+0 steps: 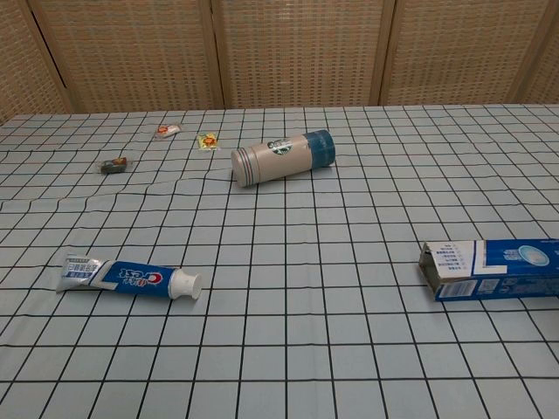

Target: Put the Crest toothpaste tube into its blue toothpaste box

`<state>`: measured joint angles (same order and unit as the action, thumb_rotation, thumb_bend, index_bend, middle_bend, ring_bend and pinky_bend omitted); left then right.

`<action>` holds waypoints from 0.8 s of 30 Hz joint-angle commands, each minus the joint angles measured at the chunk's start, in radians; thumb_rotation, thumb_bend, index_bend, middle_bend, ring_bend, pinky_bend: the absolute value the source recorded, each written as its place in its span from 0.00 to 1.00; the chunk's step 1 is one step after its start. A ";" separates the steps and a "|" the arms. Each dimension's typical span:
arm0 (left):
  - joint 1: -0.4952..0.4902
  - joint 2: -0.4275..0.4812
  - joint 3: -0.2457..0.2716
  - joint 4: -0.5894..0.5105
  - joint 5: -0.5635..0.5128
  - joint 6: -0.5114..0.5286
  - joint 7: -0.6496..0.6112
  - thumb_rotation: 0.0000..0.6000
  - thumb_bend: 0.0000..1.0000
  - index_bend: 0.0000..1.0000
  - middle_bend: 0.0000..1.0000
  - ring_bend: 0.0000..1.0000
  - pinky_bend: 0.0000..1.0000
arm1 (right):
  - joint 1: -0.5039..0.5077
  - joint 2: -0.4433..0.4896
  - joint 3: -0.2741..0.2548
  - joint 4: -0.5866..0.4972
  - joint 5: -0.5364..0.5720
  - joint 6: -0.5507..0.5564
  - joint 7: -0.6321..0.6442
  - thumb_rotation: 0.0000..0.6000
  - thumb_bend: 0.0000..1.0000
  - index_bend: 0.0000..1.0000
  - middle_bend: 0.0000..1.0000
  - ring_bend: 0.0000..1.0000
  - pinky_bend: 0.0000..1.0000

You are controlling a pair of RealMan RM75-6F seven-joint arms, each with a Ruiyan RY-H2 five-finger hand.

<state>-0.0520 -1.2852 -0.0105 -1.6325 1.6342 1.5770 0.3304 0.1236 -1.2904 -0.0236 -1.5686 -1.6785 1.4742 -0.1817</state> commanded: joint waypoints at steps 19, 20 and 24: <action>-0.004 0.001 0.004 -0.003 -0.010 -0.016 -0.009 1.00 0.22 0.14 0.00 0.00 0.01 | -0.001 0.006 0.004 -0.007 0.010 -0.002 0.011 1.00 0.15 0.07 0.00 0.00 0.00; -0.004 0.001 0.003 -0.004 -0.009 -0.015 -0.008 1.00 0.22 0.14 0.00 0.00 0.01 | -0.001 0.006 0.004 -0.007 0.010 -0.001 0.011 1.00 0.15 0.07 0.00 0.00 0.00; -0.004 0.001 0.003 -0.005 -0.010 -0.015 -0.003 1.00 0.22 0.14 0.00 0.00 0.01 | 0.001 0.008 0.009 -0.007 0.016 -0.005 0.013 1.00 0.15 0.07 0.00 0.00 0.00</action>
<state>-0.0561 -1.2846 -0.0072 -1.6374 1.6246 1.5623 0.3269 0.1241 -1.2826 -0.0161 -1.5756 -1.6643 1.4704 -0.1694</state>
